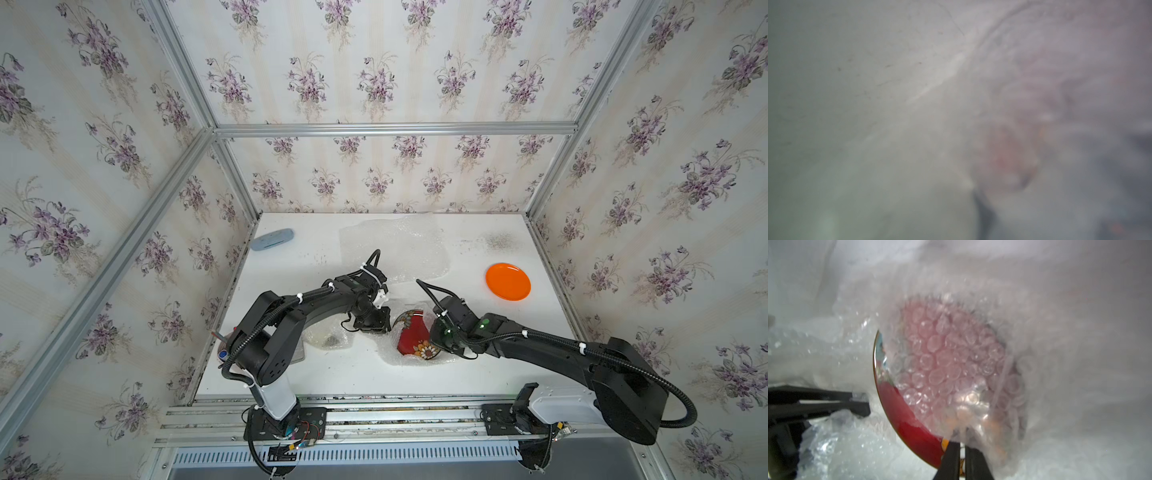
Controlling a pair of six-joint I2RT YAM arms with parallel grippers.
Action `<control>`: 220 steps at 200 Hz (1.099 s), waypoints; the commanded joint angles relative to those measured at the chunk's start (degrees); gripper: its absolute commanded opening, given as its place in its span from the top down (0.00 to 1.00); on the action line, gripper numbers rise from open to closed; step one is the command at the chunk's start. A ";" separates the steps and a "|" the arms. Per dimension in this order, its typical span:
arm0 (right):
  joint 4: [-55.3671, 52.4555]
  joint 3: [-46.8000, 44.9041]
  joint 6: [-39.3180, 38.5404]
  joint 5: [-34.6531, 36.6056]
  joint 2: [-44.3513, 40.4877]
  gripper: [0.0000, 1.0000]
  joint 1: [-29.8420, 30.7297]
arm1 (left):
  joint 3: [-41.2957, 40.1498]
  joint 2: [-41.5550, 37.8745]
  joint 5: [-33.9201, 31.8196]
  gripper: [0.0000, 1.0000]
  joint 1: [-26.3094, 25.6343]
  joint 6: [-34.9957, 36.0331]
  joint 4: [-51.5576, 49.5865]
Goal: Unpack dinner plates from bubble wrap
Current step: Unwrap the bubble wrap at the center of the board.
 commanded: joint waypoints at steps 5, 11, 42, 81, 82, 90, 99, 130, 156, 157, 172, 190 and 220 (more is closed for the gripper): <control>0.82 0.64 -6.06 2.13 -0.54 0.89 -5.50 | 0.87 0.03 -1.03 0.69 -0.27 -0.07 -1.85; 0.90 1.19 -7.46 2.16 -0.56 0.89 -7.12 | 1.05 -0.04 -1.00 0.70 -0.45 -0.07 -2.00; 1.83 4.97 -15.77 -0.19 1.81 0.88 -15.46 | 1.44 -0.69 -2.15 0.70 -1.60 -0.75 -3.59; -4.16 14.96 -31.23 -7.48 6.02 0.65 -14.90 | 0.98 -2.16 -1.67 0.69 -1.62 -1.21 -4.14; -4.67 14.96 -31.48 -6.53 6.02 0.65 -14.92 | 0.99 -2.16 -1.64 0.69 -1.62 -1.21 -4.18; -9.75 17.38 -33.21 -1.81 5.94 0.62 -11.09 | 1.06 -2.23 -1.39 0.69 -1.54 -1.12 -4.27; -14.59 19.43 -34.39 1.49 5.62 0.60 -9.58 | 1.13 -2.16 -1.36 0.69 -1.62 -1.12 -4.30; -19.83 20.50 -31.29 1.79 0.20 0.60 -3.22 | 1.88 -2.05 -1.30 0.69 -1.62 -0.71 -4.29; -16.94 19.12 -23.42 -1.85 -3.13 0.67 3.33 | 2.99 -1.56 -1.23 0.69 -1.58 0.16 -4.30; -16.64 18.92 -23.06 -2.04 -3.25 0.67 3.51 | 3.00 -1.51 -1.20 0.69 -1.60 0.22 -4.30; -10.19 15.76 -17.34 -5.90 -4.28 0.75 6.47 | 3.26 -1.13 -1.01 0.69 -1.62 0.74 -4.30; -4.03 11.92 -12.07 -6.95 -3.81 0.78 9.47 | 3.24 -1.02 -0.74 0.69 -1.63 1.27 -4.27; 0.81 6.66 -10.55 -7.43 -2.18 0.88 5.87 | 2.10 -2.01 -0.79 0.69 -1.62 1.80 -4.25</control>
